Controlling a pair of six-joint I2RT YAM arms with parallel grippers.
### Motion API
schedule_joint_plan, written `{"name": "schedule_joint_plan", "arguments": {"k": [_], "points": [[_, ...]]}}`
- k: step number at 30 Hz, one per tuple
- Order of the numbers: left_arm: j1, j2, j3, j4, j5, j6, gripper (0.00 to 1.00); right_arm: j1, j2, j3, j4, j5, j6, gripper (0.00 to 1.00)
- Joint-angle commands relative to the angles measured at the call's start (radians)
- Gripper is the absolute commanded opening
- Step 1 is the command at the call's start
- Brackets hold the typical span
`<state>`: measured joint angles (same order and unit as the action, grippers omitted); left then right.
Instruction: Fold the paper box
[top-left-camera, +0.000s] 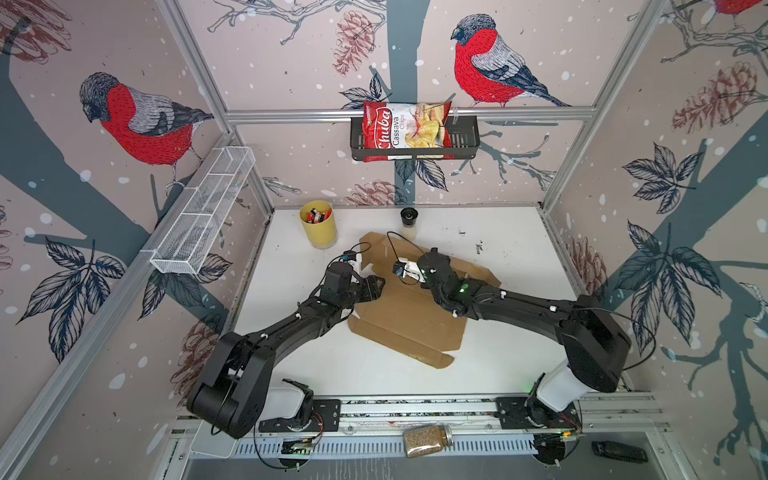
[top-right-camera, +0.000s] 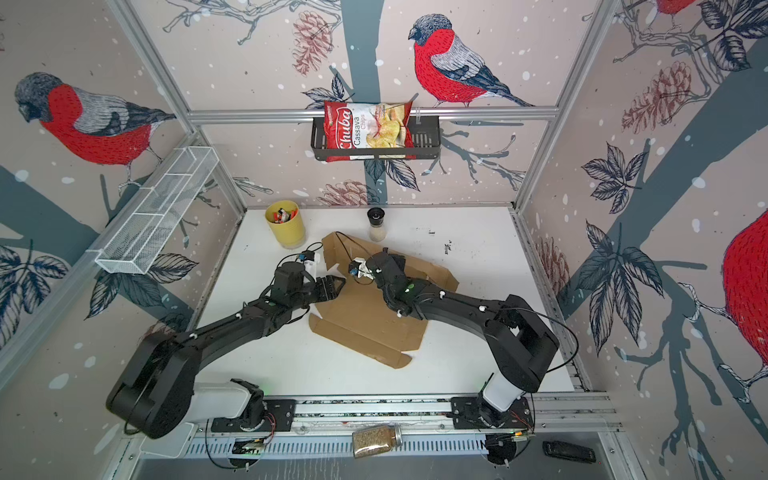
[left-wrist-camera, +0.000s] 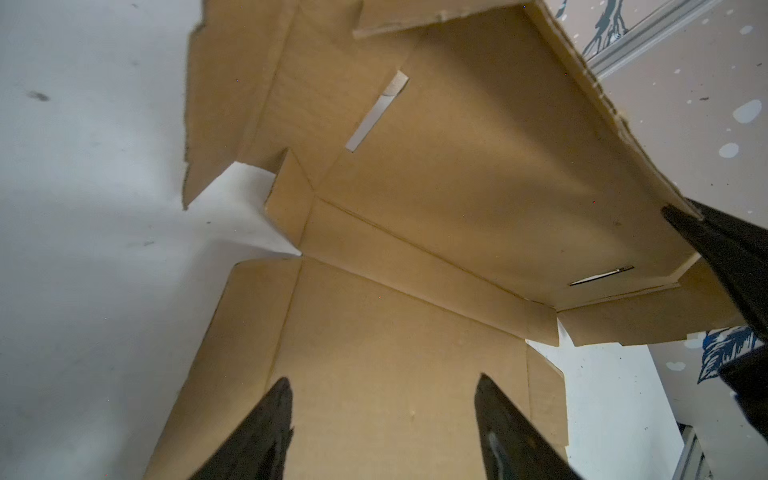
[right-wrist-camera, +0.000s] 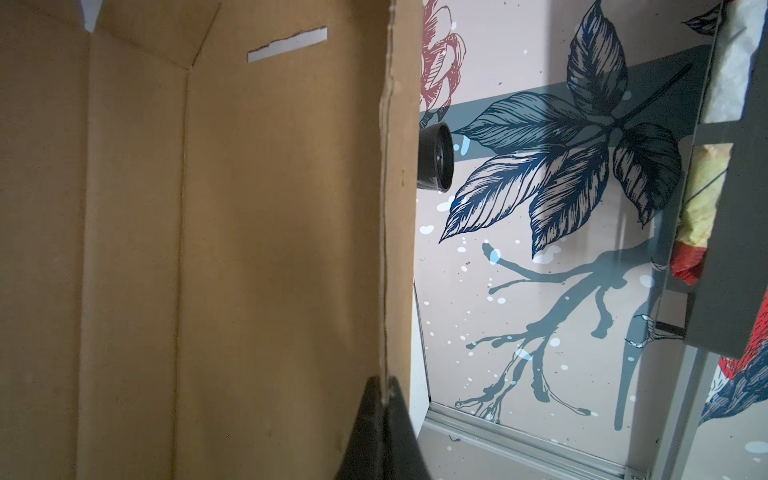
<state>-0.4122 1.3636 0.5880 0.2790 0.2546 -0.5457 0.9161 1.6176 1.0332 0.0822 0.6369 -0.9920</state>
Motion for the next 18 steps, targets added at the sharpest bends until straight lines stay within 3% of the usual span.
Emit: {"name": "schedule_joint_plan", "arguments": {"k": [1,9,18], "points": [[-0.004,0.056,0.008,0.148,-0.04,0.074,0.71,0.002,-0.004,-0.004,-0.006,-0.028,0.006,0.0],[-0.004,0.191,0.035,0.298,-0.078,0.125,0.77,0.004,-0.007,-0.007,-0.005,-0.029,0.007,0.0],[-0.004,0.314,0.12,0.277,-0.086,0.163,0.78,0.007,-0.01,-0.011,-0.003,-0.034,0.009,0.0]]}}
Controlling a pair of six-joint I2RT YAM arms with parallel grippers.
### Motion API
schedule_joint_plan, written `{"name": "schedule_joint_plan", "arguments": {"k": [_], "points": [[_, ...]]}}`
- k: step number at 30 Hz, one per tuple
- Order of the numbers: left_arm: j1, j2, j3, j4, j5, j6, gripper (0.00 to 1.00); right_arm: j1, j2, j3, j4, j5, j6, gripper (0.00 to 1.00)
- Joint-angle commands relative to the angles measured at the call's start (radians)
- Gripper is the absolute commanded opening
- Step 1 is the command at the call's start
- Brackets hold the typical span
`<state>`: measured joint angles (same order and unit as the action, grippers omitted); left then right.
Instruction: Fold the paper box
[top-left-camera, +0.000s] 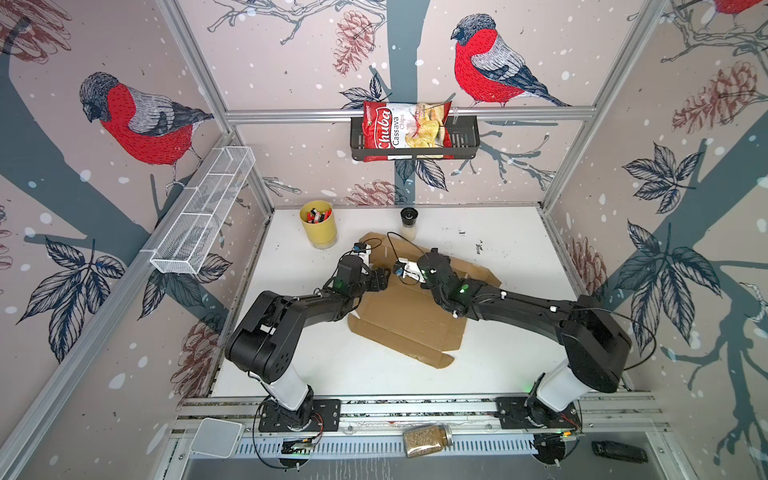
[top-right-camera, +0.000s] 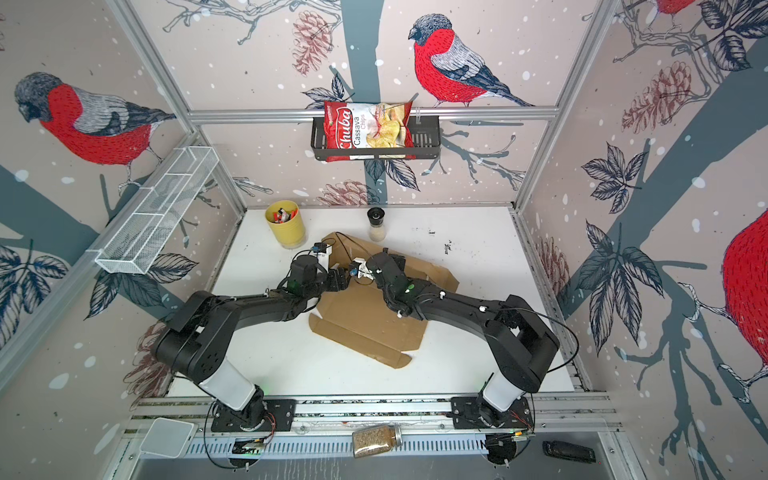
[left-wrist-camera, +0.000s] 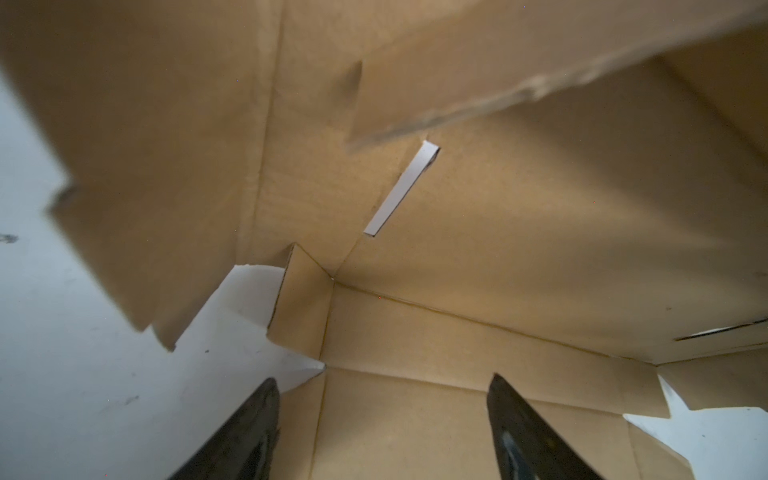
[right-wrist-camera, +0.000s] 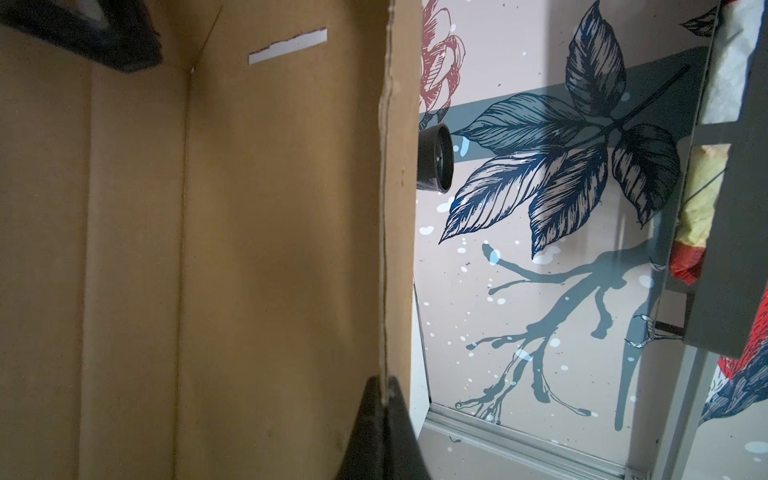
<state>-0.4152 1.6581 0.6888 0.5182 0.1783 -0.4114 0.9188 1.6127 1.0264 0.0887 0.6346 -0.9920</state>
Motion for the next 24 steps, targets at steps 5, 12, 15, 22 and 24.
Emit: {"name": "schedule_joint_plan", "arguments": {"k": [5,12,15,22,24], "points": [[0.0,0.027,0.04,-0.019,-0.043,0.031,0.77,0.004,-0.007,-0.006,-0.01,-0.032,0.008,0.0],[0.011,0.086,0.102,-0.157,-0.081,0.008,0.78,0.005,-0.006,-0.002,-0.01,-0.033,0.007,0.0],[0.012,0.106,0.114,-0.137,-0.043,0.003,0.77,0.008,-0.005,-0.002,-0.012,-0.035,0.008,0.0],[-0.002,0.101,0.118,-0.075,0.022,0.002,0.75,0.009,0.0,0.003,-0.014,-0.035,0.005,0.0],[-0.004,0.096,0.12,-0.075,0.043,0.004,0.74,0.009,0.001,0.003,-0.012,-0.035,0.006,0.0]]}}
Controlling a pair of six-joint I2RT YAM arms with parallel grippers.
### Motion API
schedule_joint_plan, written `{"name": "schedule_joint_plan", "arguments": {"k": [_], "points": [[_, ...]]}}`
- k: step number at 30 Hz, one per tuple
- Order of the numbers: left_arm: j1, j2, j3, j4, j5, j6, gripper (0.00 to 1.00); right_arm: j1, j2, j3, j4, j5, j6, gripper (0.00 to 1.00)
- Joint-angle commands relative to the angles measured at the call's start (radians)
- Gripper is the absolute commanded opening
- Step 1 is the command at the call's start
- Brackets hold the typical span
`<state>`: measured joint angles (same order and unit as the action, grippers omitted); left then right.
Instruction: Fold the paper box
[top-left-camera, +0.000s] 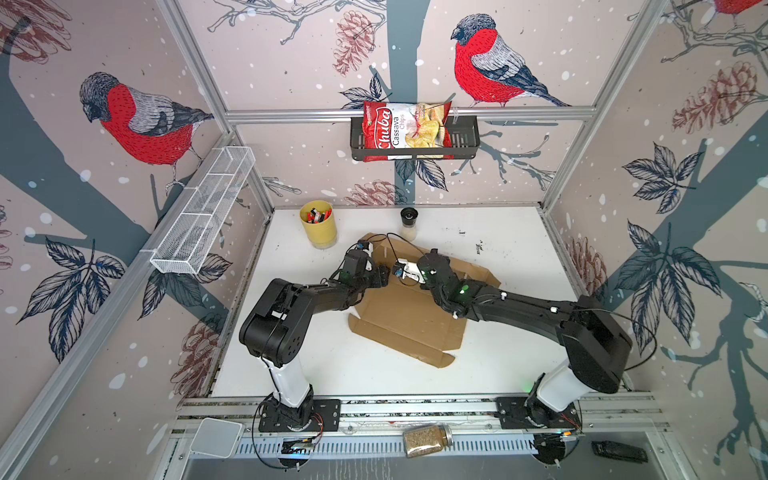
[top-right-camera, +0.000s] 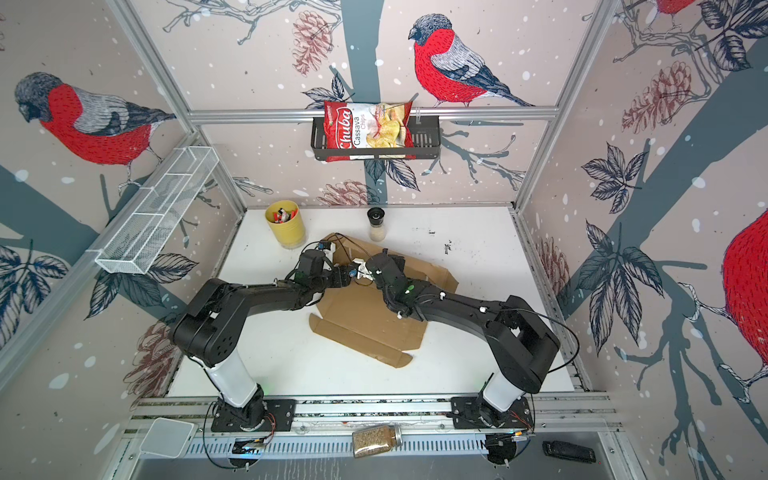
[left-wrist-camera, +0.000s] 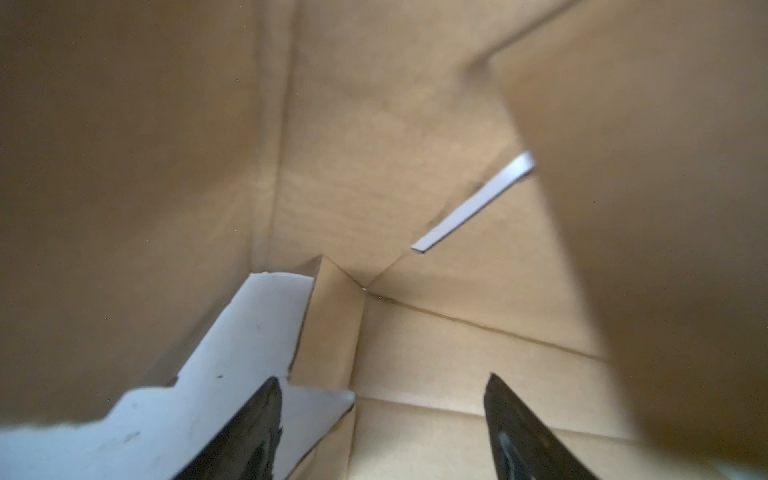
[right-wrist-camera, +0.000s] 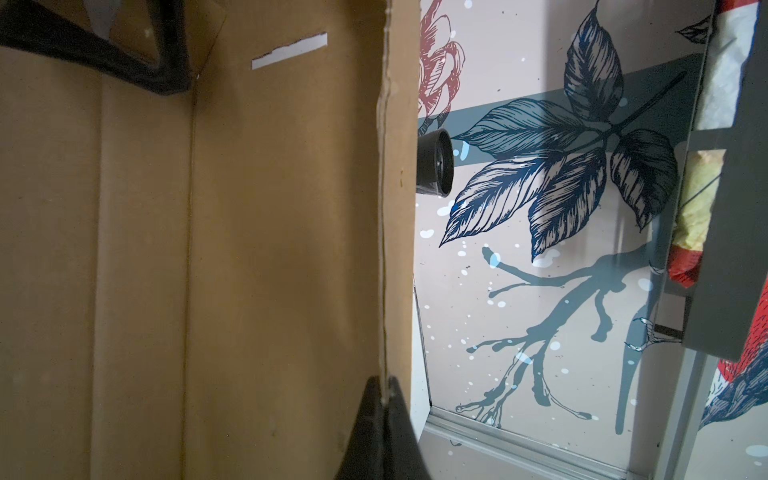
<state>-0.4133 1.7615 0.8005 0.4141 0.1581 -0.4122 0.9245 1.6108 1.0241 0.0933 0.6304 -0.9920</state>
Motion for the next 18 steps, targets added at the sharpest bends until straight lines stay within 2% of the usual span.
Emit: {"name": "schedule_joint_plan", "arguments": {"k": [1,13,18], "points": [[-0.007,-0.012,0.009,0.027,0.071,0.005,0.74,0.003,0.003,0.005,-0.017,-0.031,0.006,0.0],[-0.015,-0.015,0.068,-0.079,0.024,0.086,0.75,0.004,0.011,0.01,-0.018,-0.03,0.007,0.0],[-0.031,0.015,0.08,-0.058,0.083,0.063,0.73,0.006,0.017,0.012,-0.02,-0.029,0.008,0.0]]}}
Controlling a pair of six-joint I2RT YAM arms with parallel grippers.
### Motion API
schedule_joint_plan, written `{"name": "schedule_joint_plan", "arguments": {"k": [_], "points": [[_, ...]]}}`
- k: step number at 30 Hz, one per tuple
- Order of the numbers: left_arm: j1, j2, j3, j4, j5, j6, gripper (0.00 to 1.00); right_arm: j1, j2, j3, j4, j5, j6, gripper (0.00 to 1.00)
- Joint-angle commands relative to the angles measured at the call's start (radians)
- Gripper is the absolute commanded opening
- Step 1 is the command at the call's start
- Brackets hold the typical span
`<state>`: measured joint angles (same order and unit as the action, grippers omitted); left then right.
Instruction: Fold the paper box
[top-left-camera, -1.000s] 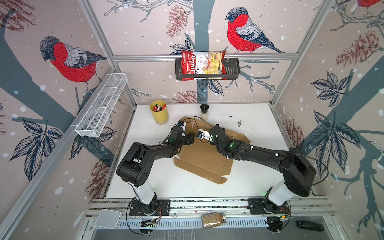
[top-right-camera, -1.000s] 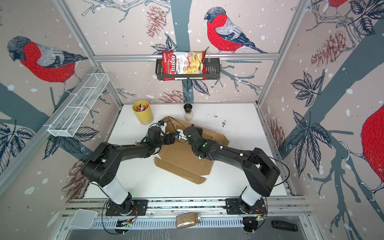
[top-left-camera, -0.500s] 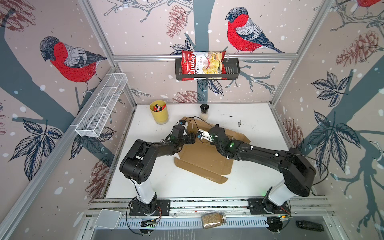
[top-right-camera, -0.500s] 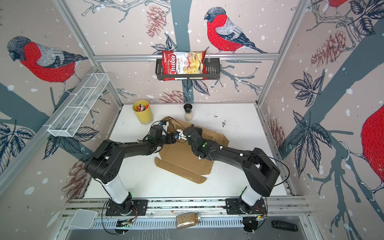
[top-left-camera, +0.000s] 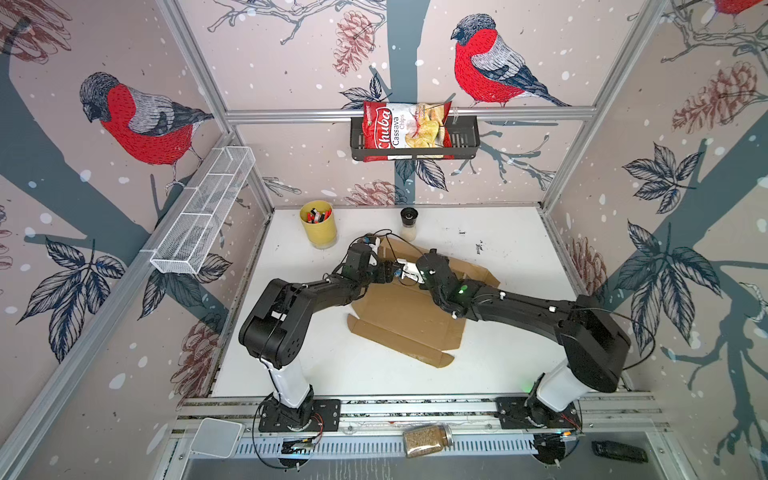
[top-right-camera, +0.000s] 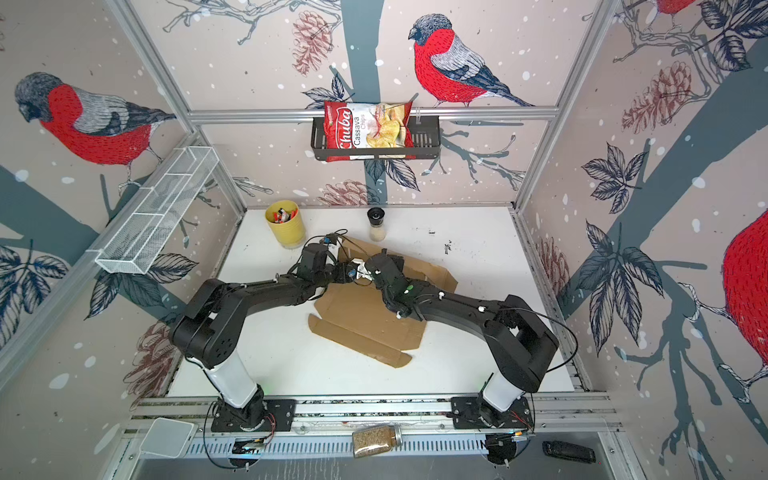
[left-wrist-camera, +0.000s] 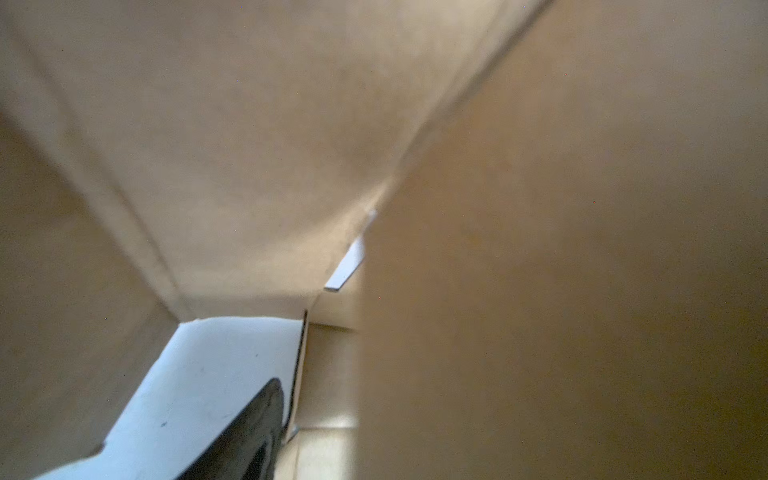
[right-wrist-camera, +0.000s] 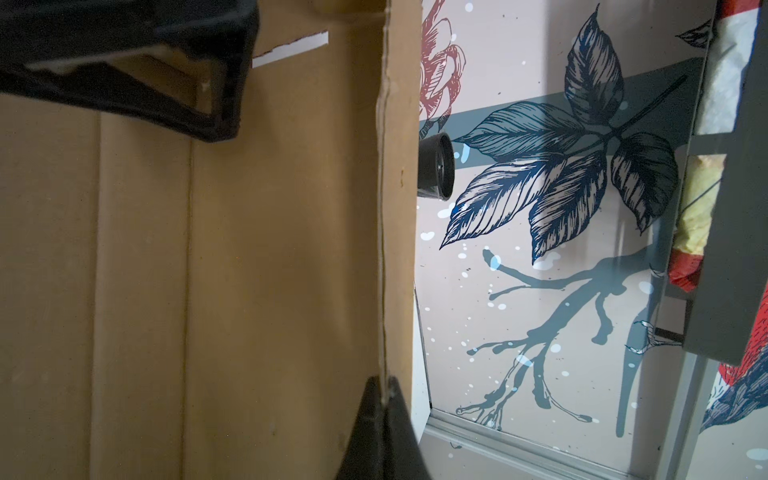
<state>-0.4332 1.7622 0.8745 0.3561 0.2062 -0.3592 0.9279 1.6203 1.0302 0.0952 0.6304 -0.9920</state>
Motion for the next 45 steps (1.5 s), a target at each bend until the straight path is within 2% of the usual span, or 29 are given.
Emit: {"name": "schedule_joint_plan", "arguments": {"k": [1,7,11,15,22,28,32,36,41,44,45], "points": [[-0.019,0.024,0.005,0.01,0.044,0.003,0.73,0.002,0.01,0.007,-0.022,-0.027,0.008,0.0],[-0.04,0.038,0.005,0.029,0.054,-0.011,0.73,0.003,0.013,0.007,-0.027,-0.028,0.009,0.0],[-0.027,-0.026,-0.014,-0.039,0.03,0.01,0.75,0.002,0.01,0.005,-0.026,-0.029,0.009,0.0],[0.004,-0.131,-0.136,-0.022,0.057,-0.032,0.76,0.001,0.01,0.005,-0.025,-0.029,0.009,0.0],[0.021,-0.271,-0.372,0.171,0.123,-0.205,0.75,0.001,0.019,0.005,-0.023,-0.032,0.009,0.0],[0.061,-0.225,-0.476,0.252,0.084,-0.243,0.71,0.001,0.021,0.007,-0.023,-0.032,0.01,0.0],[0.082,-0.139,-0.525,0.313,0.118,-0.282,0.68,0.002,0.02,0.005,-0.025,-0.035,0.009,0.0],[0.081,-0.144,-0.583,0.391,0.134,-0.325,0.68,0.001,0.016,0.004,-0.025,-0.037,0.007,0.0],[0.082,-0.307,-0.55,0.247,0.108,-0.294,0.69,0.002,0.023,0.006,-0.023,-0.04,0.003,0.0],[0.083,-0.432,-0.465,0.075,0.017,-0.222,0.72,0.0,0.027,0.011,-0.023,-0.039,0.003,0.0],[0.083,-0.462,-0.429,0.015,-0.043,-0.206,0.72,0.001,0.028,0.014,-0.023,-0.042,0.003,0.0]]}}
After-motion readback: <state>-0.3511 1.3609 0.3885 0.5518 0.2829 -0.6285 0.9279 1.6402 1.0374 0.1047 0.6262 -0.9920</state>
